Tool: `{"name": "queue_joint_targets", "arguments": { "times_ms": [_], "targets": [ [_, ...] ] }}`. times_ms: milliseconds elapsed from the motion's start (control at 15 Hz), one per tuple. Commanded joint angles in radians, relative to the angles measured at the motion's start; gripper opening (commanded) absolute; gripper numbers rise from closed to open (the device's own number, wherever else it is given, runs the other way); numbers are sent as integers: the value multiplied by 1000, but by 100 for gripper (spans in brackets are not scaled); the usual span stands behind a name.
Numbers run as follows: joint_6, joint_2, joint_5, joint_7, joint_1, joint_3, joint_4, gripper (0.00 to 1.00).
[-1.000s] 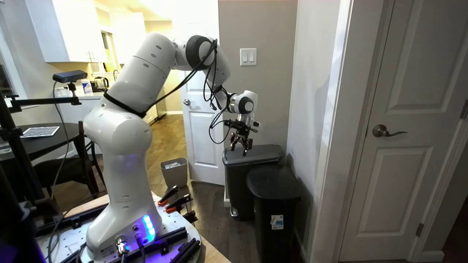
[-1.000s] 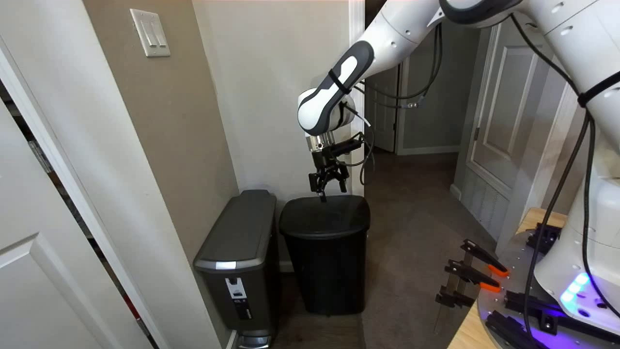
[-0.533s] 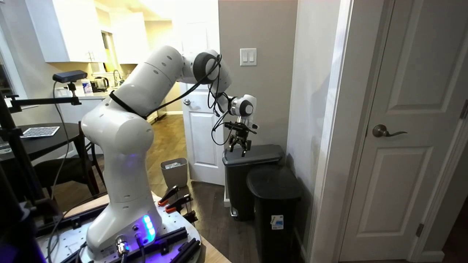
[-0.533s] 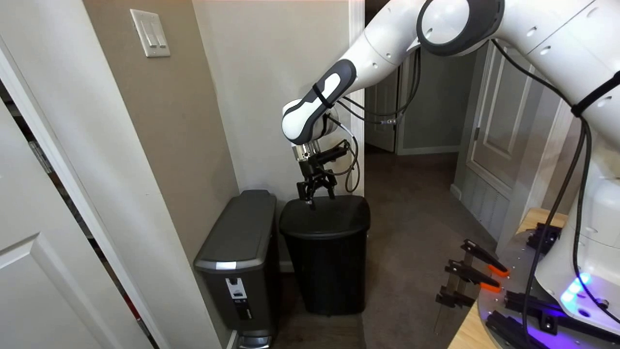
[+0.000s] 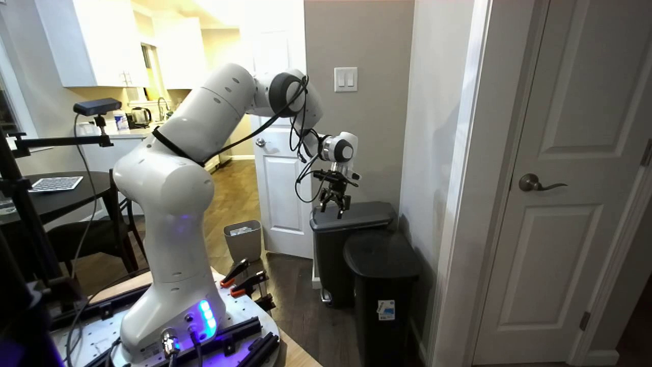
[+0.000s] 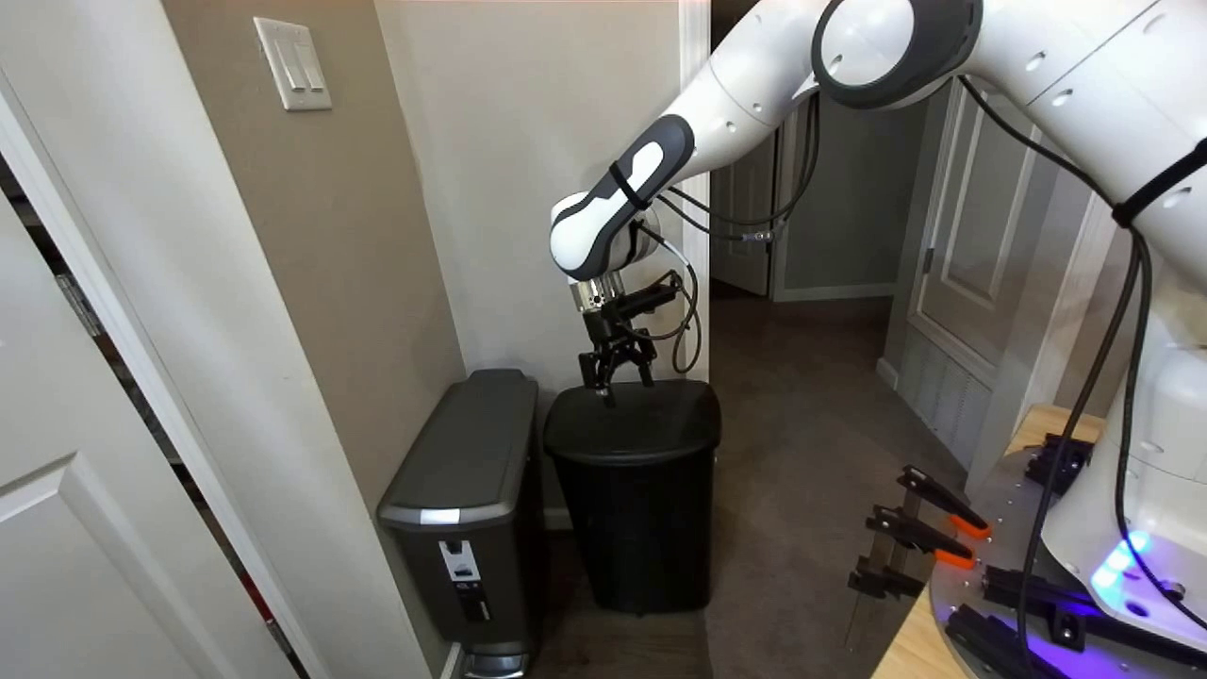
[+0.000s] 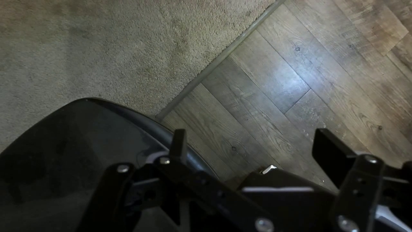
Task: Open the black bin lid fully upwards
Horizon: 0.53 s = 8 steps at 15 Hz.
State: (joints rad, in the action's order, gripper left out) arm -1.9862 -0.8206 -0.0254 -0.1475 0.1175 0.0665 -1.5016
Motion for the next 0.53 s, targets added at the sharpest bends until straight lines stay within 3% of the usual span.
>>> {"name": "queue_joint_targets", "arguments": {
  "times_ms": [0, 200, 467],
  "targets": [
    [2, -1, -6, 3, 6, -7, 3, 100],
    [-37, -1, 5, -1, 9, -18, 2, 100],
    [-149, -99, 12, 64, 5, -5, 118, 100]
  ]
}}
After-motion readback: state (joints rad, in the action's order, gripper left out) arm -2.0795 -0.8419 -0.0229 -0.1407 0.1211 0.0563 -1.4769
